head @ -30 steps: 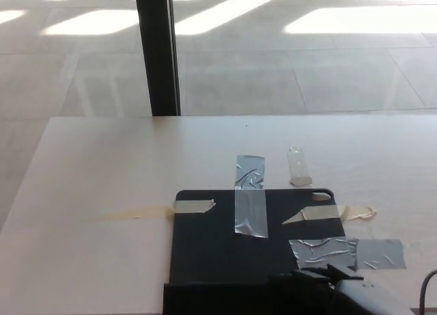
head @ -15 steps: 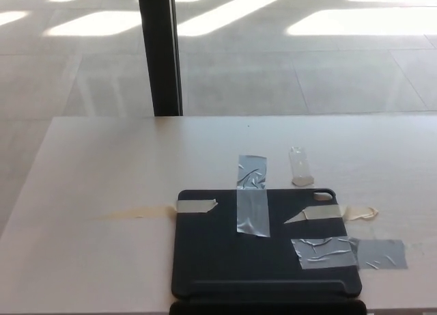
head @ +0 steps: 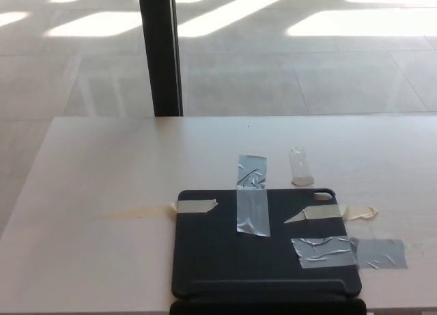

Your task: The robot uses its right hand to open a folded tablet cover kept in the middle of the desk

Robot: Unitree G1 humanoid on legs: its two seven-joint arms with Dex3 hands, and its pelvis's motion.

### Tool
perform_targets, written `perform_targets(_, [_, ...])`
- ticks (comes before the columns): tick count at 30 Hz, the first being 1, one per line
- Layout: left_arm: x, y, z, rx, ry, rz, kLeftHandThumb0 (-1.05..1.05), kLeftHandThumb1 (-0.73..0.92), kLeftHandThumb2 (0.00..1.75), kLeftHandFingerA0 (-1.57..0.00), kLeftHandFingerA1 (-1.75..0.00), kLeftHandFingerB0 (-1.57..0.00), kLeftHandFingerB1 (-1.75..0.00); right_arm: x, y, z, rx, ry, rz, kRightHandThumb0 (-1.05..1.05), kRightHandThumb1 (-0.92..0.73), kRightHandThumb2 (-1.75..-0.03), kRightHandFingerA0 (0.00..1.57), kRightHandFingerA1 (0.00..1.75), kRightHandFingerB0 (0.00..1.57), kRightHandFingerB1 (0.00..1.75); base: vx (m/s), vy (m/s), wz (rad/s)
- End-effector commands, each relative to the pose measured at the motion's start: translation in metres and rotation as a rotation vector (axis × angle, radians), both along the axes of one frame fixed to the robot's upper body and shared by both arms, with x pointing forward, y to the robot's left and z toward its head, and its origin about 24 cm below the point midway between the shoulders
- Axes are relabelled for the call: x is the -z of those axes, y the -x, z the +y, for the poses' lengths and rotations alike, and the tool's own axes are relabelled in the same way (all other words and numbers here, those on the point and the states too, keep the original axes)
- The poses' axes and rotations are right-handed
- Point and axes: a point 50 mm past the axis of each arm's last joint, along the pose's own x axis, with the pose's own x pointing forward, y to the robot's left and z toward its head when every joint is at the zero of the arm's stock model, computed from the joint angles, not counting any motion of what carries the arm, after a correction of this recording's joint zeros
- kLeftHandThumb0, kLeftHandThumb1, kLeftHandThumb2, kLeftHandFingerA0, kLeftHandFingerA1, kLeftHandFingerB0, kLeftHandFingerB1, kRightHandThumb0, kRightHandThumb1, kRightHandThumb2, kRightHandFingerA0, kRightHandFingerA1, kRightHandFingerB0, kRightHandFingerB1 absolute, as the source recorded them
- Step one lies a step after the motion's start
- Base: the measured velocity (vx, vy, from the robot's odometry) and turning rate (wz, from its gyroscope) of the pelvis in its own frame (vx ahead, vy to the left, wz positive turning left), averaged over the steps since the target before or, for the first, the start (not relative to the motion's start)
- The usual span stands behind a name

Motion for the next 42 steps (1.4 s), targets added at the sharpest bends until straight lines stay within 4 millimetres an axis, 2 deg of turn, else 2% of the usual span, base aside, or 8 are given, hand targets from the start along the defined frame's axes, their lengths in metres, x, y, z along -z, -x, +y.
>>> perform_targets(1, [-0.001,0.009,0.004,-0.001,-0.009,-0.005,-0.99,0.62,0.67,-0.44,-1.15,-0.29,-1.01,-0.035,-0.024,-0.009,0.0,-0.049,-0.042,-0.58,-0.73,-0.62,0.3,0.56,0.36,0.38,0.0,0.0,0.0])
perform_targets(18, [0.002,0.009,0.002,-0.036,0.005,0.0,-1.0,0.58,0.68,-0.47,-1.17,-0.31,-1.03,-0.16,-0.058,-0.18,0.694,-0.152,-0.589,-0.56,-0.7,-0.61,0.45,0.56,0.42,0.42,0.0,0.0,0.0])
perform_targets(24, [0.003,0.009,0.001,-0.036,0.01,-0.002,-1.01,0.41,1.07,-0.51,-0.99,-0.27,-0.82,-0.145,-0.025,-0.248,1.046,-0.104,-0.572,-0.64,-0.64,-0.59,0.56,0.84,0.51,0.47,0.0,0.0,0.0])
perform_targets(28, [0.004,0.011,0.001,-0.021,0.006,0.009,-0.98,0.6,0.68,-0.45,-1.08,-0.34,-0.97,-0.109,0.027,-0.296,1.325,-0.109,-0.532,-0.76,-0.63,-0.59,0.5,0.85,0.48,0.58,0.0,0.0,0.0])
perform_targets(30, [0.005,0.012,0.0,-0.031,0.009,0.01,-0.95,0.44,1.07,-0.56,-0.99,-0.32,-0.83,-0.099,0.043,-0.304,1.422,-0.067,-0.502,-0.75,-0.68,-0.6,0.45,0.79,0.42,0.58,0.0,0.0,0.0])
perform_targets(33, [0.005,0.012,0.0,-0.037,0.01,0.009,-1.01,0.57,0.67,-0.47,-1.12,-0.35,-0.99,-0.082,0.063,-0.316,1.529,-0.06,-0.464,-0.77,-0.54,-0.95,0.45,0.81,0.34,0.63,0.0,0.0,0.0])
perform_targets(34, [0.005,0.013,0.0,-0.037,0.011,0.009,-1.0,0.58,0.69,-0.46,-1.09,-0.34,-0.96,-0.074,0.074,-0.319,1.584,-0.091,-0.447,-0.7,-0.67,-0.6,0.37,1.02,0.35,0.66,0.0,0.0,0.0])
perform_targets(42, [0.008,0.016,-0.002,-0.029,0.014,0.017,-0.99,0.58,0.69,-0.49,-1.21,-0.3,-1.05,-0.011,0.121,-0.334,1.899,-0.136,-0.386,-0.65,-0.7,-0.6,0.33,1.42,0.28,0.71,0.0,0.0,0.0])
